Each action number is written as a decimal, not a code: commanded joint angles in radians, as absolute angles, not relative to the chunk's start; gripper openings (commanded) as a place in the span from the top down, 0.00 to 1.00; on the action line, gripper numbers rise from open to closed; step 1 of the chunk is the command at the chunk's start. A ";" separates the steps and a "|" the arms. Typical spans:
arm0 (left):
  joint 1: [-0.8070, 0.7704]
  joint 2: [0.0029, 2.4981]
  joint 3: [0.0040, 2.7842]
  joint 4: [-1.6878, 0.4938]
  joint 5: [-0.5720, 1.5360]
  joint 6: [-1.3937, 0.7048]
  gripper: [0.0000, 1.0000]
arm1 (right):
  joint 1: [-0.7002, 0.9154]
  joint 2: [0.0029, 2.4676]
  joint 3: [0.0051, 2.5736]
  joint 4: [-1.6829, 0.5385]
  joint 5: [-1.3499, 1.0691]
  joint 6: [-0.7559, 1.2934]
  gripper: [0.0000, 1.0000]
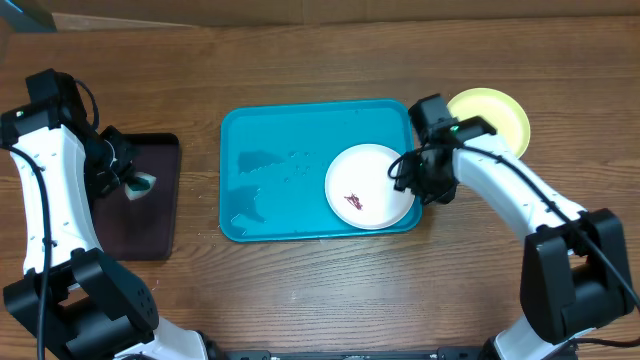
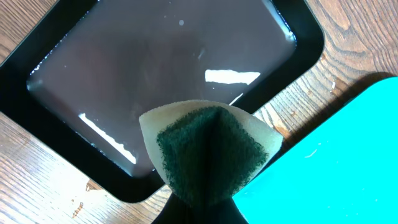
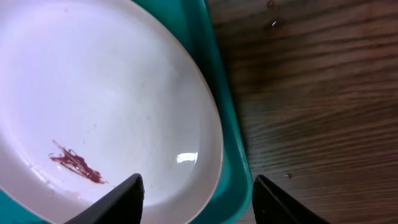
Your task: Clean dirty plates on tray and stack at the side
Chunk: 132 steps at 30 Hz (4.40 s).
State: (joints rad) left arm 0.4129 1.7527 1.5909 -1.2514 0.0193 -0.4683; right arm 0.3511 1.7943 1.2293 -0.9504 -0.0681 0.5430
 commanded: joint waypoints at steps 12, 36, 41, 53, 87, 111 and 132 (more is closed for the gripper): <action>0.412 1.754 1.586 -1.251 0.028 -0.448 0.96 | 0.397 1.781 1.192 -0.922 -0.027 0.682 0.49; 0.412 1.754 1.586 -1.248 0.043 -0.441 0.96 | 0.482 1.781 1.105 -0.683 -0.247 0.685 0.60; 0.412 1.754 1.586 -1.248 0.043 -0.441 0.96 | 0.568 1.780 1.114 -0.656 -0.195 0.677 0.55; 0.412 1.754 1.586 -1.247 0.042 -0.440 0.96 | 0.416 1.766 1.238 -0.667 -0.016 0.364 0.46; 0.411 1.754 1.585 -1.226 0.046 -0.425 0.96 | 0.452 2.066 1.237 -0.494 -0.146 0.234 0.96; 0.317 1.757 1.459 -1.035 -0.014 -0.389 0.96 | 0.566 2.067 1.237 -0.525 -0.124 0.703 0.96; 0.506 2.059 1.420 -0.895 -0.024 -0.287 0.96 | 0.566 2.067 1.237 -0.527 -0.083 0.699 0.96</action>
State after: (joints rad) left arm 0.5003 2.0281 1.4189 -0.9108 -0.0059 -0.3286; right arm 0.5648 2.0098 1.2587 -0.5003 -0.1677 0.6964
